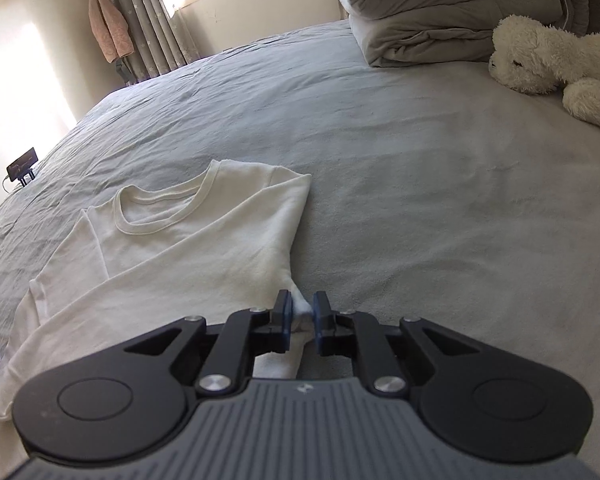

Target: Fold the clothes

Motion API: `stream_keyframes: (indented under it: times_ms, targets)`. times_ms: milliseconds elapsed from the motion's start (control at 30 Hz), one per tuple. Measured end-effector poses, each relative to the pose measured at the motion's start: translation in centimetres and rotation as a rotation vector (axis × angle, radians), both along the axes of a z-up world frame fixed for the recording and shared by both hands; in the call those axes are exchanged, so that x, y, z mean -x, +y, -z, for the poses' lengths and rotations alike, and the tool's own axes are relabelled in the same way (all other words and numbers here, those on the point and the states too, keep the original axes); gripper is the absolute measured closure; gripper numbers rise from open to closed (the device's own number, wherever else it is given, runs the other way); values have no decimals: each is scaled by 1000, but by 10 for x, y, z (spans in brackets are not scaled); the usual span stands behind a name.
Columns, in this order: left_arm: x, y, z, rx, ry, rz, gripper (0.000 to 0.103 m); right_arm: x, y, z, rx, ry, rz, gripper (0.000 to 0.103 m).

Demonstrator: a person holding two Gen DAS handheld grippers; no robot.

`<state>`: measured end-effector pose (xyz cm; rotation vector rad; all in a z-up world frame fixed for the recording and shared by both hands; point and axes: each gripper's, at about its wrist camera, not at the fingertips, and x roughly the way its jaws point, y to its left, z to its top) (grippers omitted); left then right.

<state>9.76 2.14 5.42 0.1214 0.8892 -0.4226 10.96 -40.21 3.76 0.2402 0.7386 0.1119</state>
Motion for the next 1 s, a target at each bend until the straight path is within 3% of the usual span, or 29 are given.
stream_keyframes:
  times_ms: [300,367,500,533,600,633,700,767,900,1000]
  targets:
    - [7,-6,-6,78,-21,42,73,-4,42,-1,169,-6,-112,91]
    - [9,-10,-4,91,-11,74,73,-10,48,13,238,42,-105,99]
    - [14,-24,7,21,6,125,73,-10,53,13,282,31,-80,100]
    - [14,-27,13,-11,16,127,73,-8,61,11,314,28,-77,99]
    - [13,-28,18,-30,20,127,73,-1,84,4,401,11,-90,85]
    - [12,-27,18,-26,25,124,73,5,97,-2,430,-11,-112,83]
    - [10,-24,17,-12,35,120,73,20,124,-15,413,-72,-192,81]
    - [11,-23,17,-15,34,127,73,36,154,-22,382,-118,-277,69]
    - [13,-23,17,-25,27,131,72,64,214,0,458,-104,-469,69]
    - [15,-22,17,-25,26,129,72,80,232,11,572,-95,-493,69]
